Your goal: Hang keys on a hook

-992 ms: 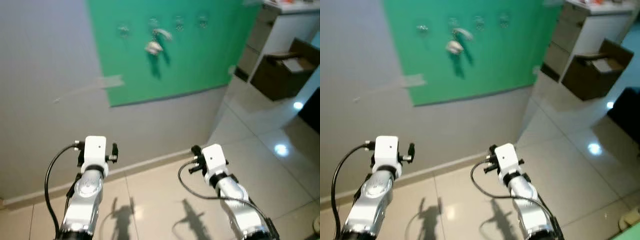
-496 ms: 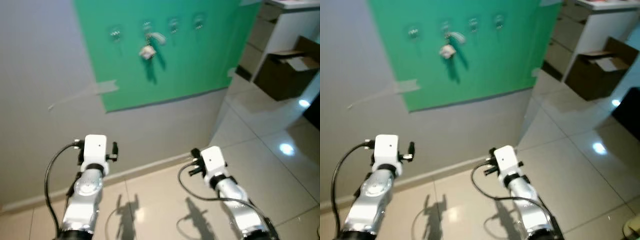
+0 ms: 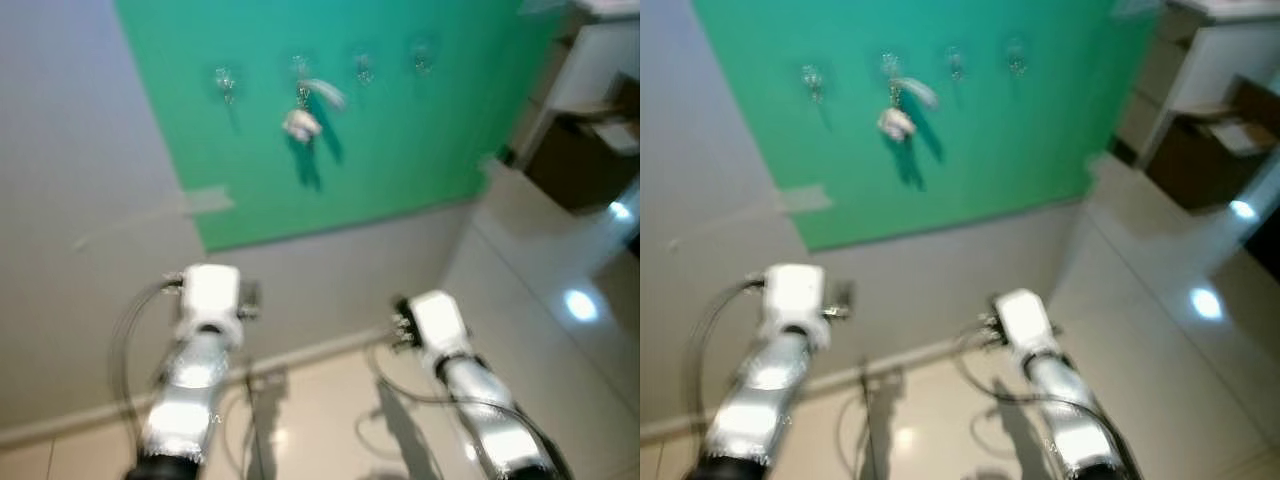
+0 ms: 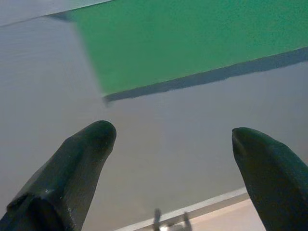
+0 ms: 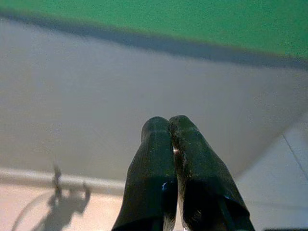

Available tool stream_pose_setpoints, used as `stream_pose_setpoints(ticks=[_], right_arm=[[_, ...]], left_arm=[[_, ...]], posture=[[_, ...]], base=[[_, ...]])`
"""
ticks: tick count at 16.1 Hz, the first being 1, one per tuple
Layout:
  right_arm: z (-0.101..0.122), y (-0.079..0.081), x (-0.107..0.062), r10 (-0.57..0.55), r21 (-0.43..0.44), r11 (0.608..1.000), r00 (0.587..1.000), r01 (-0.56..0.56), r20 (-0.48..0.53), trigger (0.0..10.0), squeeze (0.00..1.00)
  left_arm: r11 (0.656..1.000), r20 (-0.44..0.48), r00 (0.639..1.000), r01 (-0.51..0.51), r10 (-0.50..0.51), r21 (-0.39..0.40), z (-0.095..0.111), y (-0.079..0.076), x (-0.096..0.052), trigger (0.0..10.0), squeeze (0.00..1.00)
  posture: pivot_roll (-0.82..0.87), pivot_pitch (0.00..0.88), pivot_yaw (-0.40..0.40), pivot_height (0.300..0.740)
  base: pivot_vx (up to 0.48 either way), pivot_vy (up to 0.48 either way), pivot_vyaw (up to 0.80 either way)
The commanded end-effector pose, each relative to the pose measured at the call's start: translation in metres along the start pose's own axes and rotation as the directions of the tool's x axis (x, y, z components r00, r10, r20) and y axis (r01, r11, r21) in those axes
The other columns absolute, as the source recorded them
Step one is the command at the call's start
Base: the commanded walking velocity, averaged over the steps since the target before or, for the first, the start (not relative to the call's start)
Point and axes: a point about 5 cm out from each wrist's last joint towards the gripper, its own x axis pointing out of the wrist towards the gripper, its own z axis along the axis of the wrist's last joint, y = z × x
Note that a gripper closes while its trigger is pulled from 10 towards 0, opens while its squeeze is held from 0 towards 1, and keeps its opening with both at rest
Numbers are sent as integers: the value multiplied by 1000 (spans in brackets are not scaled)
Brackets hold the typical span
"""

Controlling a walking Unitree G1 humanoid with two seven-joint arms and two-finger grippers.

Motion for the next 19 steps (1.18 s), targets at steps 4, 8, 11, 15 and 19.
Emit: stream_pose_setpoints(ticks=[4, 8, 11, 15, 19], right_arm=[[13, 10, 6, 28, 3, 1000, 999, -28, 45, 0, 0], [14, 12, 5, 33, 7, 999, 998, -34, 46, 0, 0], [16, 13, 6, 36, 6, 999, 998, -36, 46, 0, 0], [16, 13, 5, 46, 0, 999, 998, -46, 36, 0, 0], [54, 8, 13, 40, -10, 999, 985, -39, 170, 0, 0]], left_arm=[[998, -13, 998, -55, 56, 44, -3, 16, 0, 10000, 0], [997, -20, 997, -68, 69, 46, -3, 18, 0, 10000, 0], [996, -25, 997, -75, 76, 39, -4, 19, 0, 10000, 0], [997, -20, 997, -73, 73, 22, -4, 17, -1, 10000, 0], [995, -31, 994, -100, 101, 14, -4, 21, -1, 10000, 0]], posture=[[-85, 0, 19, 740], [-84, 0, 20, 740], [-84, 0, 20, 740], [-80, 0, 13, 740], [-83, 0, 14, 740]], base=[[196, -362, 0], [305, -367, 0], [372, -297, 0], [415, -61, 0], [0, -62, 0]])
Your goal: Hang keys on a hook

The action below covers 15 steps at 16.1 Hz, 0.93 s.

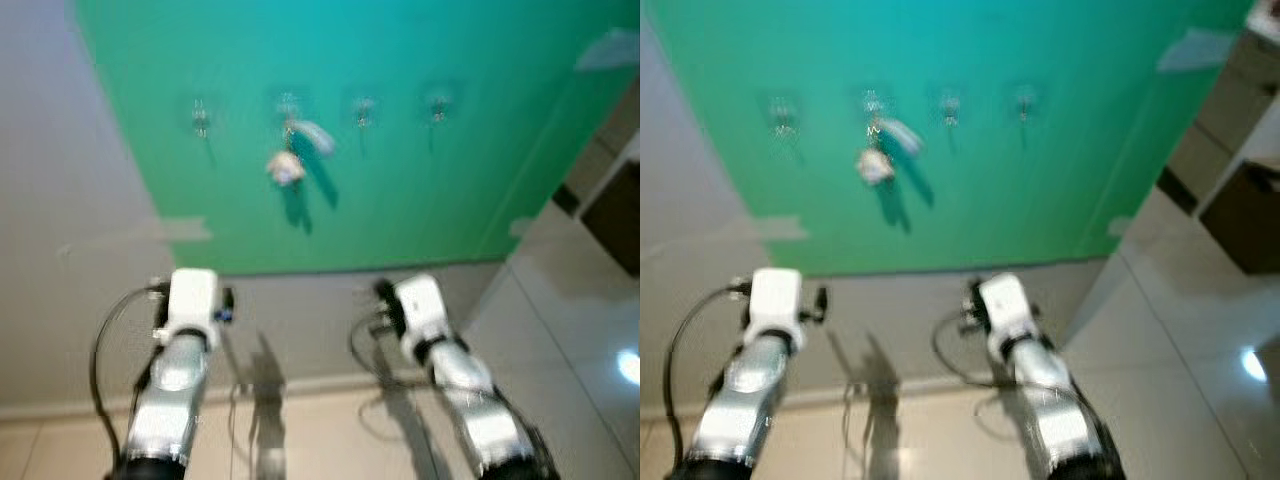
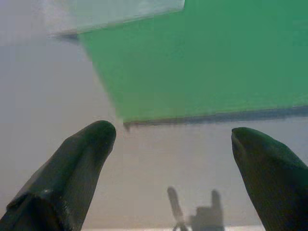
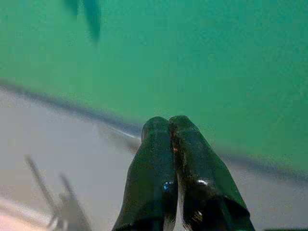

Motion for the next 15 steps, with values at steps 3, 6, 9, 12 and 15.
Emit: stream_pose_setpoints(ticks=[3, 6, 9, 12, 15], right_arm=[[24, -14, 1, -15, -4, 1000, 997, 16, 78, 0, 0], [51, -15, 5, 15, -2, 1000, 986, -15, 166, 0, 0], [74, -22, 15, 34, -28, 999, 973, -28, 227, 0, 0], [80, -30, 29, 35, -45, 999, 973, -26, 226, 0, 0], [88, -29, 45, 52, -67, 997, 971, -37, 234, 0, 0]], left_arm=[[1000, 5, 1000, 22, -22, -10, 2, -11, -2, 10000, 0], [1000, 1, 1000, 23, -23, -17, 1, -12, -3, 10000, 0], [999, 1, 1000, 28, -28, -21, 1, -15, -3, 10000, 0], [999, 3, 1000, 28, -28, -23, 1, -17, -2, 10000, 0], [999, 4, 1000, 22, -22, -26, 2, -17, -2, 10000, 0]], posture=[[-84, 0, 12, 740], [-87, 0, 7, 740], [-86, 0, 1, 740], [-75, 0, -7, 740], [-56, 0, -22, 740]], base=[[0, 0, 0], [0, 0, 0], [0, 0, 0], [0, 0, 0], [0, 0, 0]])
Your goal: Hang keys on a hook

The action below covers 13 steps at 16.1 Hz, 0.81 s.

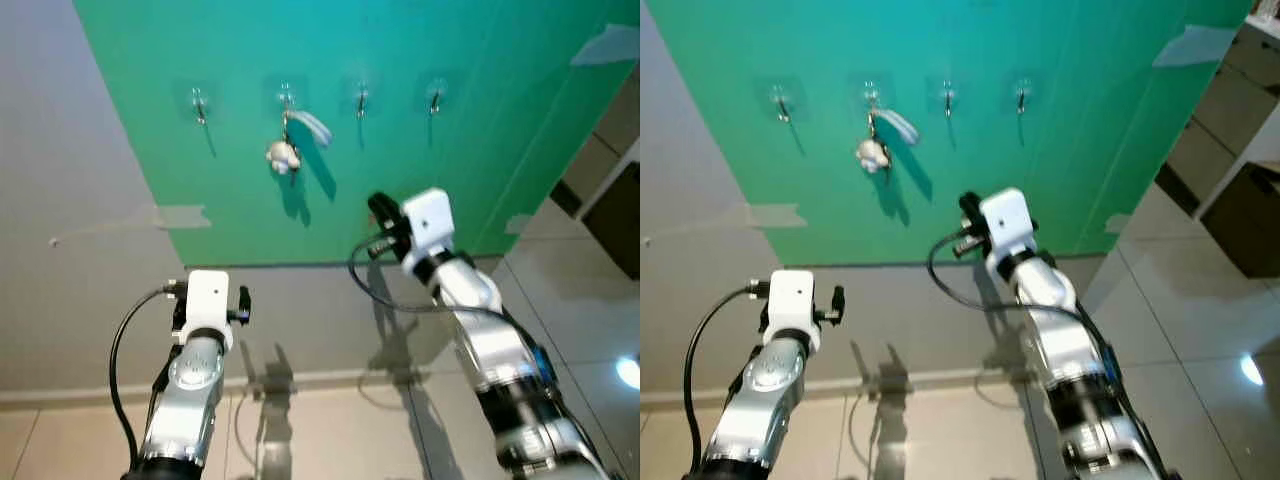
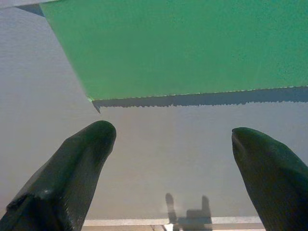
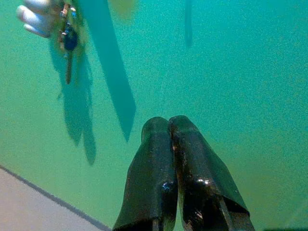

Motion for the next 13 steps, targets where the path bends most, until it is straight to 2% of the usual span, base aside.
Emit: stream_pose_setpoints(ticks=[1, 6, 13], right_arm=[[4, -2, 5, 1, -13, 1000, 1000, -1, 20, 0, 0], [34, -11, 36, 15, -39, 999, 995, -12, 96, 0, 0], [59, -31, 54, -4, -90, 996, 988, 18, 153, 0, 0]], left_arm=[[1000, 3, 1000, -10, 10, -4, 1, -1, 1, 10000, 0], [999, -5, 999, -36, 36, -20, -3, 0, -5, 10000, 0], [998, -18, 998, -54, 53, -41, -7, -1, -8, 10000, 0]], posture=[[-51, 0, -26, 740], [-28, 0, -60, 740], [-24, 0, -83, 740]], base=[[0, 0, 0], [0, 0, 0], [0, 0, 0]])
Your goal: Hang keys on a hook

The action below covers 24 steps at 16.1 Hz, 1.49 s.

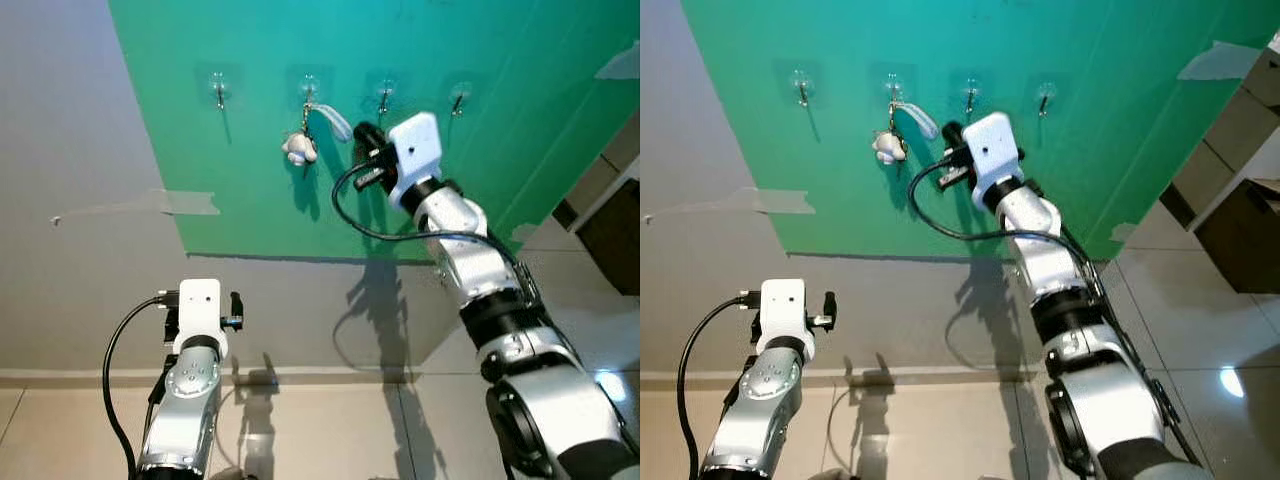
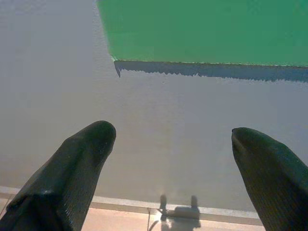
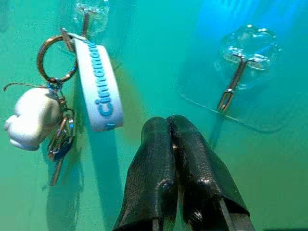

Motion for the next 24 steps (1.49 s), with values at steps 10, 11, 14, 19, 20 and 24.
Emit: stream_pose_setpoints(ticks=[10, 11, 14, 19, 20, 24], right_arm=[[12, -27, 3, -71, -47, 996, 996, 73, 47, 0, 0], [14, -27, 3, -71, -48, 996, 996, 74, 54, 0, 0], [20, -26, 3, -53, -50, 997, 995, 57, 83, 0, 0], [2, -8, -19, 2, 6, 1000, 999, -2, 40, 0, 0], [2, -7, -23, -1, 12, 1000, 999, 0, 41, 0, 0], [7, 0, -36, -15, 30, 999, 999, 13, 42, 0, 0]], left_arm=[[1000, 0, 1000, 21, -21, -3, 0, -6, 0, 10000, 0], [1000, 0, 1000, 23, -23, -3, 1, -6, 0, 10000, 0], [1000, 0, 1000, 26, -26, -2, 0, -7, 0, 10000, 0], [1000, -3, 1000, 22, -22, -2, -1, -7, -2, 10000, 0], [1000, -4, 1000, 22, -22, -2, -1, -6, -2, 10000, 0], [999, -5, 999, 34, -34, 2, -1, -8, 0, 10000, 0]], posture=[[-40, 0, -72, 740], [-47, 0, -68, 740], [-49, 0, -71, 740], [-49, 0, -76, 740], [-51, 0, -75, 740], [-69, 0, -66, 740]], base=[[0, 0, 0], [0, 0, 0], [0, 0, 0], [0, 0, 0], [0, 0, 0], [0, 0, 0]])
